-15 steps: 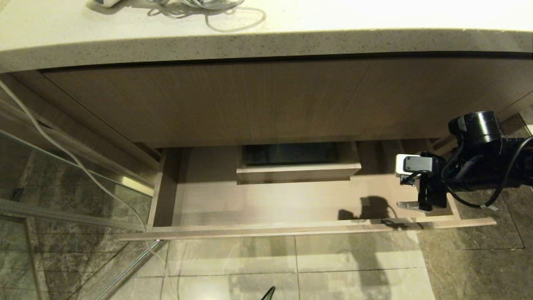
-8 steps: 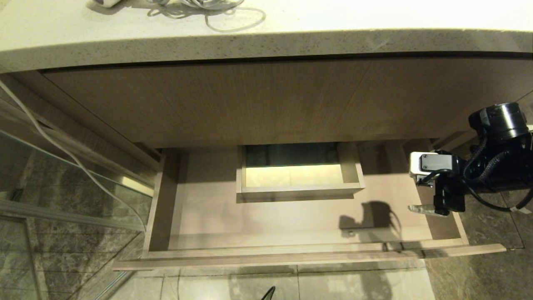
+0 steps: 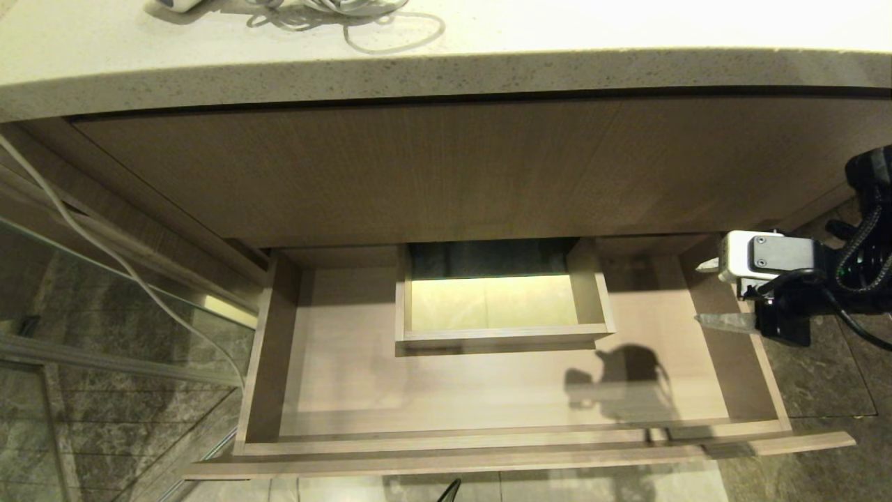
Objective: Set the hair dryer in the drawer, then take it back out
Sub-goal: Pick up the hairdryer
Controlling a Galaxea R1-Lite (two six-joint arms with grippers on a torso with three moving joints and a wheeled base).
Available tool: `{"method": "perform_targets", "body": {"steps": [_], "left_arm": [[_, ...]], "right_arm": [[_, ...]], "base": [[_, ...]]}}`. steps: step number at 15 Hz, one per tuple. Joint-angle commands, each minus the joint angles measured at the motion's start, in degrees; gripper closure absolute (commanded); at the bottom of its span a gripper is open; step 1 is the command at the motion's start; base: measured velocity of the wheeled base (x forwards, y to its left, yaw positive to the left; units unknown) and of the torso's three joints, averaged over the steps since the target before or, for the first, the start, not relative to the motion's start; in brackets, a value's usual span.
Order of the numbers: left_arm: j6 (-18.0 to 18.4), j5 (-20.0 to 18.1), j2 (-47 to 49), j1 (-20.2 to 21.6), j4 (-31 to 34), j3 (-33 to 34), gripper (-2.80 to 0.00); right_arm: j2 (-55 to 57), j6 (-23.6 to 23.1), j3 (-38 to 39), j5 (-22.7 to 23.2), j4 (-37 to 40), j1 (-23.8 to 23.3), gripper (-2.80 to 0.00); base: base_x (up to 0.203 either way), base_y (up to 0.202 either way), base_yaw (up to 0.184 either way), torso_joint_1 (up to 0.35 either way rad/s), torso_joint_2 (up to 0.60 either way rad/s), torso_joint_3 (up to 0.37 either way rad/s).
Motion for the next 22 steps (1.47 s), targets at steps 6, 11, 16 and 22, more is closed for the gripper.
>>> {"method": "perform_targets", "body": {"steps": [6, 11, 16, 22], "left_arm": [[-0.02, -0.01, -0.02, 0.02, -0.10, 2.29, -2.80], [-0.02, -0.01, -0.02, 0.02, -0.10, 2.29, -2.80], [-0.02, -0.01, -0.02, 0.02, -0.10, 2.29, -2.80], [-0.02, -0.01, -0.02, 0.02, -0.10, 2.29, -2.80]], "right_arm": [[-12.95, -0.21, -2.43, 0.88, 10.52, 1.01, 0.00], [-19.35, 0.35, -5.33, 0.77, 26.44, 2.94, 0.00], [-22.95, 7.43, -8.96, 2.71, 37.21, 6.71, 0.00], [-24.28, 18.10, -11.54, 6.37, 37.40, 9.09, 0.00]], "base": [[0.000, 0.000, 0.000, 0.000, 0.00, 0.000], [0.000, 0.000, 0.000, 0.000, 0.00, 0.000], [0.000, 0.000, 0.000, 0.000, 0.00, 0.000], [0.000, 0.000, 0.000, 0.000, 0.00, 0.000]]}}
